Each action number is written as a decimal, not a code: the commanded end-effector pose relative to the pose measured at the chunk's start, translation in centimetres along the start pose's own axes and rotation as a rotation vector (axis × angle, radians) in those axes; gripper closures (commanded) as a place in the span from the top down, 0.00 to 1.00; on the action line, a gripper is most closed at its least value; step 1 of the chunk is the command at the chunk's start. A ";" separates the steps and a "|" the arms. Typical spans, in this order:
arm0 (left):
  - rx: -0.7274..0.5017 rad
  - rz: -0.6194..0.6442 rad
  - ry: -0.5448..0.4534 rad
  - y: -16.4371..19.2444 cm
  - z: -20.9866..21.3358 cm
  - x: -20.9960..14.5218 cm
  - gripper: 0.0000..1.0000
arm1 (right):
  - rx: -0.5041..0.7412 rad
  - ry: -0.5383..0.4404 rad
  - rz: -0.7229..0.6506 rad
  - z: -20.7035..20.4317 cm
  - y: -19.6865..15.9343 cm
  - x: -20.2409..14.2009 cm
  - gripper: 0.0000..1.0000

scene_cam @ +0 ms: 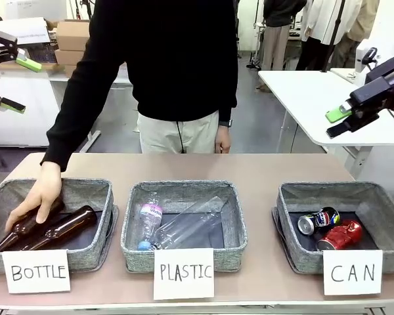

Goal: Sort the can waste into the basket.
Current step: Pick up the can waste from the table and place it in the right Fabric basket.

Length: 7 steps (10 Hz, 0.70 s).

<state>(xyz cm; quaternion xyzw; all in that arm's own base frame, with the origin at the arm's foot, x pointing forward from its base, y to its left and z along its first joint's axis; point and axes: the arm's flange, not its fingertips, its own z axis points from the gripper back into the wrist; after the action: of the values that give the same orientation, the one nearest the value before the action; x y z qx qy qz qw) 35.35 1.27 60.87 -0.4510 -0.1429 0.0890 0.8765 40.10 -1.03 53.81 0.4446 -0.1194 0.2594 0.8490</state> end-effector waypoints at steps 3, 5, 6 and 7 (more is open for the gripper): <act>0.008 0.003 0.004 0.0 0.2 0.0 1.00 | -0.002 0.000 0.003 0.0 0.0 -0.3 1.00; 0.008 0.003 0.004 0.0 0.2 0.0 1.00 | -0.002 0.000 0.003 0.0 0.0 -0.3 1.00; 0.008 0.003 0.004 0.0 0.2 0.0 1.00 | -0.002 0.000 0.003 0.0 0.0 -0.3 1.00; 0.008 0.003 0.004 0.0 0.2 0.0 1.00 | -0.002 0.000 0.003 0.0 0.0 -0.3 1.00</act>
<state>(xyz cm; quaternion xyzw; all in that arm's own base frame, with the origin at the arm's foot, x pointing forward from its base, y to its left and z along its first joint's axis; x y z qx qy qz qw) 35.35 1.27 60.87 -0.4510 -0.1429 0.0890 0.8765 40.10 -1.03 53.81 0.4446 -0.1195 0.2594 0.8490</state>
